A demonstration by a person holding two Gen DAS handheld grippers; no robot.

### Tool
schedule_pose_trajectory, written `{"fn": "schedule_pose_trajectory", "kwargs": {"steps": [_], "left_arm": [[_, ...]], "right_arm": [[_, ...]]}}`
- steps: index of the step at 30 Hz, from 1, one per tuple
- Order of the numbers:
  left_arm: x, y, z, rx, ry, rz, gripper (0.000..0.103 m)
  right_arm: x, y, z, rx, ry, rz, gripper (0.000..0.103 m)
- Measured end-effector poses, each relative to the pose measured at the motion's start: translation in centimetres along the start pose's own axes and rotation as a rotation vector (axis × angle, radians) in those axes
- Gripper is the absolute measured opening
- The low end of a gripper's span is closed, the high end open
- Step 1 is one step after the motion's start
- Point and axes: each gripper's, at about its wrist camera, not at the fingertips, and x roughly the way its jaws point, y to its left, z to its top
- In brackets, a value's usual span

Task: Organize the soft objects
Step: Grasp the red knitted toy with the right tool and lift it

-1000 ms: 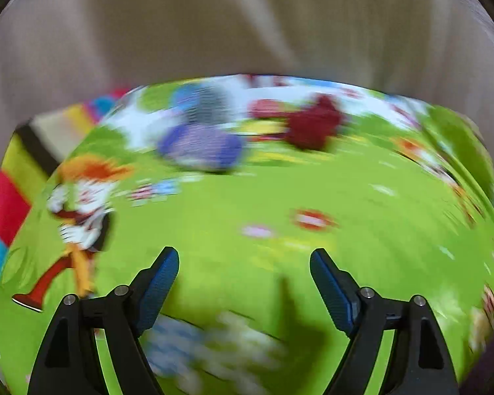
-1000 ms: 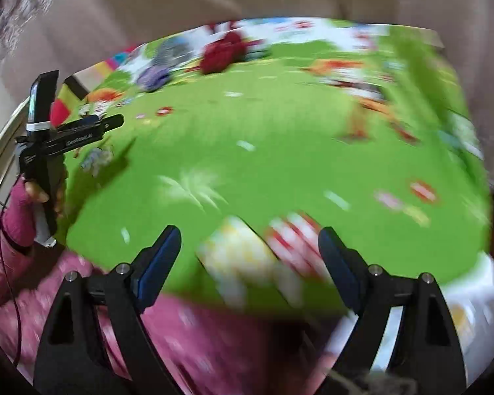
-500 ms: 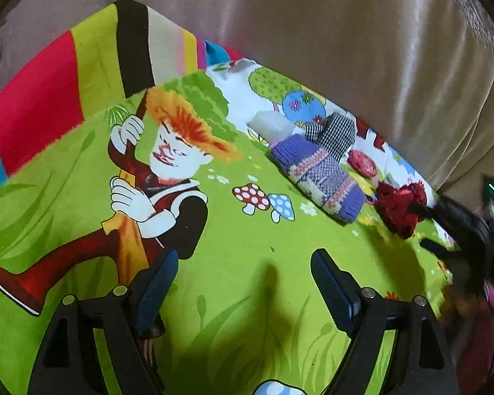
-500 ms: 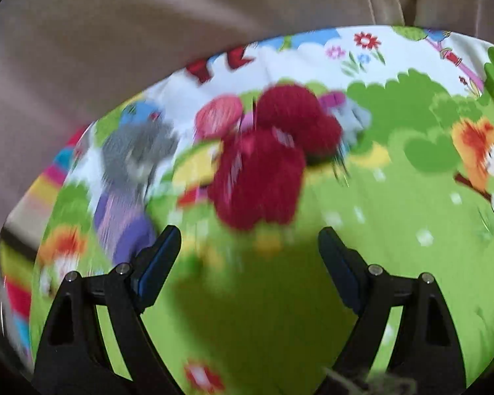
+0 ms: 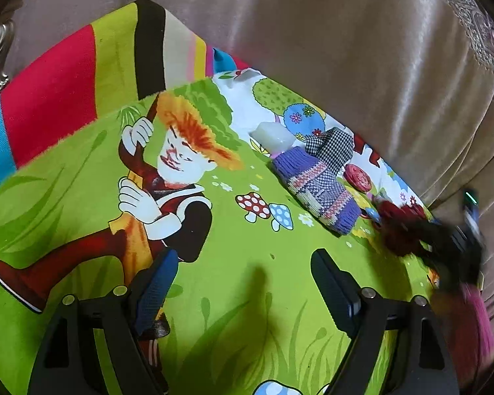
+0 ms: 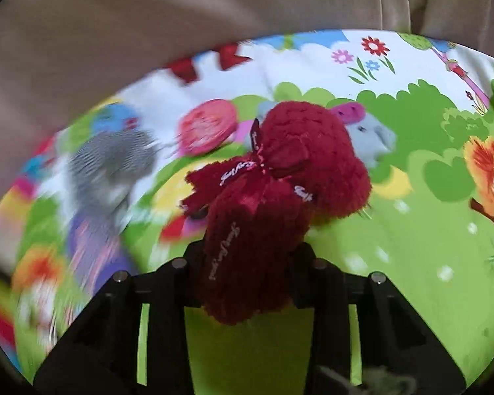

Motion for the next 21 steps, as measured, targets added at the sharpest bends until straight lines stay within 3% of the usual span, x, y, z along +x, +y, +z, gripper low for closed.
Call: {"fn": "schedule_pose_trajectory", "kwargs": {"steps": [2,7,8,11,14,18,21], "left_arm": [[0.2,-0.2,0.0,0.01,0.008,0.005,0.084],[1.0,-1.2,-0.2,0.065,0.055,0.016,0.085],[1.1,-1.3,-0.2,0.07,0.061,0.02,0.085],[1.3,-1.4,-0.2,0.076,0.069,0.025,0.085],[1.3,-1.4,-0.3,0.081,0.072,0.026,0.086],[1.5,-1.7,-0.3,0.098,0.08,0.038,0.088],[1.9,-2.5,-0.4,0.133,0.094,0.081,0.089]], "right_arm": [[-2.8,-1.5,-2.4,-0.087,0.031,0.157,0.04],[-8.7,-4.6,-9.3,-0.394,0.187,0.275,0.046],[-9.0,-5.0,-10.0,-0.42,0.208,0.27,0.052],[-9.9,-6.3,-10.8,-0.421,0.195,0.219,0.081],[-9.5,-6.8,-10.5,-0.327,0.176,0.201,0.089],[-8.1,-7.0,-9.4,-0.109,0.165,0.18,0.098],[-7.7,-5.0,-9.7,-0.153,0.145,0.056,0.093]]}}
